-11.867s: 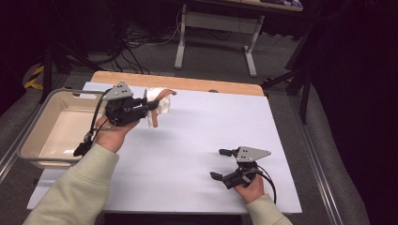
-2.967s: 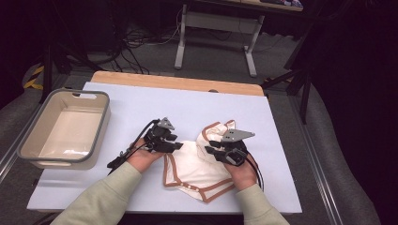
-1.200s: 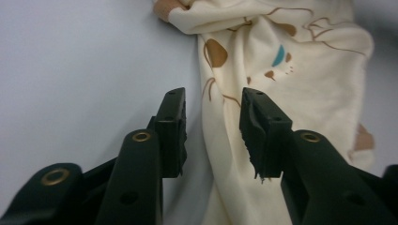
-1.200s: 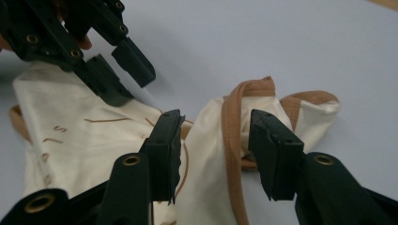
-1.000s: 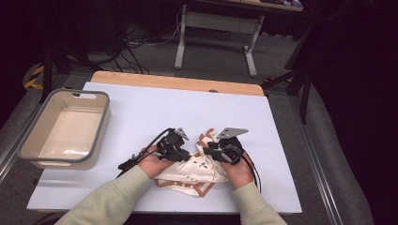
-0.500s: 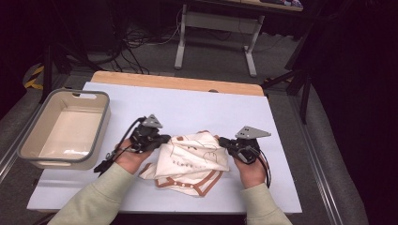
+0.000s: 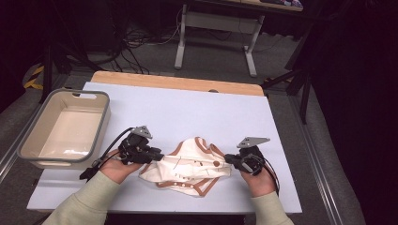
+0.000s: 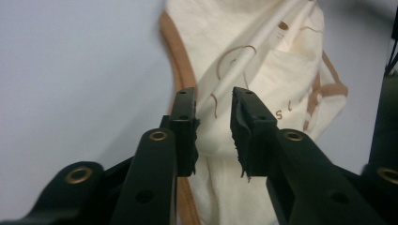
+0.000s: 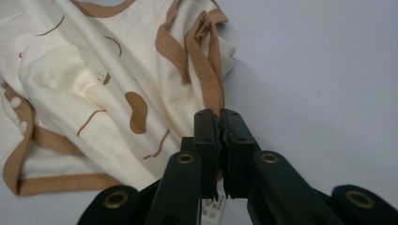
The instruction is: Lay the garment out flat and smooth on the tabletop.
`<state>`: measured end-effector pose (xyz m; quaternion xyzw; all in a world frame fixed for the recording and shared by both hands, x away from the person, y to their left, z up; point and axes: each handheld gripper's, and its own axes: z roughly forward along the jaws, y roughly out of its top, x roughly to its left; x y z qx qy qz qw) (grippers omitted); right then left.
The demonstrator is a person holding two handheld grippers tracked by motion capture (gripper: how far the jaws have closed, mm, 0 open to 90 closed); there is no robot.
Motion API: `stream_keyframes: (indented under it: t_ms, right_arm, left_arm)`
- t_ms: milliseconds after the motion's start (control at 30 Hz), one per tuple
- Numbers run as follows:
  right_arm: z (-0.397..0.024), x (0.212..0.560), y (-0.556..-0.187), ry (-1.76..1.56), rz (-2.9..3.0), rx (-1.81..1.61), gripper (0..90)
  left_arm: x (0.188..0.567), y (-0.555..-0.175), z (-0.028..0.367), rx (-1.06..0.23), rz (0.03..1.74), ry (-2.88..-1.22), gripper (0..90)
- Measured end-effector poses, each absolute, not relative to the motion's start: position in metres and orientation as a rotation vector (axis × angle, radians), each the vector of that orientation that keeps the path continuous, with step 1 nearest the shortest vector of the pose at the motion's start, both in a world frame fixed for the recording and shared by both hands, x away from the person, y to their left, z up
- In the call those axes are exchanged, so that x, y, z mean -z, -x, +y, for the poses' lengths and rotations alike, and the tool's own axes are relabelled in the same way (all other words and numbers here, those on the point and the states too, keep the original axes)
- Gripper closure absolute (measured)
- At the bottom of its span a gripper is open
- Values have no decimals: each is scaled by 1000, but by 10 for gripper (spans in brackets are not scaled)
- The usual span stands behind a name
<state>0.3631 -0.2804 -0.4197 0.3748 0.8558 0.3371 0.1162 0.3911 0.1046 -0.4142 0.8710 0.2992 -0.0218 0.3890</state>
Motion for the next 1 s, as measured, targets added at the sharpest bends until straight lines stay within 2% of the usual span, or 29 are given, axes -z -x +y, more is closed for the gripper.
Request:
stream_keyframes:
  t_ms: [33, 100, 233, 467, 633, 700, 833, 900, 1000]
  right_arm:
    - [-283, 420, -362, -1106, 2504, -988, 829]
    - [-287, 420, -362, -1130, 2483, -1001, 716]
    - [-286, 414, -364, -1081, 2378, -1068, 554]
    - [-283, 415, -379, -1084, 2331, -1033, 515]
    - [-286, 436, -389, -1233, 2456, -918, 443]
    - [-289, 438, -389, -1265, 2469, -951, 478]
    - [-289, 436, -389, -1255, 2536, -986, 762]
    - [-287, 435, -387, -1225, 2547, -980, 868]
    - [-285, 430, -383, -1188, 2529, -990, 898]
  left_arm:
    - [414, -394, 103, 46, 769, -2205, 686]
    - [414, -402, 98, 24, 783, -2189, 655]
    - [417, -417, 83, -8, 793, -2181, 595]
    - [432, -436, 40, 18, 787, -2237, 539]
    - [444, -444, 20, 17, 792, -2268, 569]
    - [449, -446, 16, 43, 781, -2295, 638]
    - [448, -439, 12, 43, 727, -2350, 855]
    - [446, -437, 14, 60, 727, -2354, 872]
    - [438, -431, 20, 22, 724, -2356, 878]
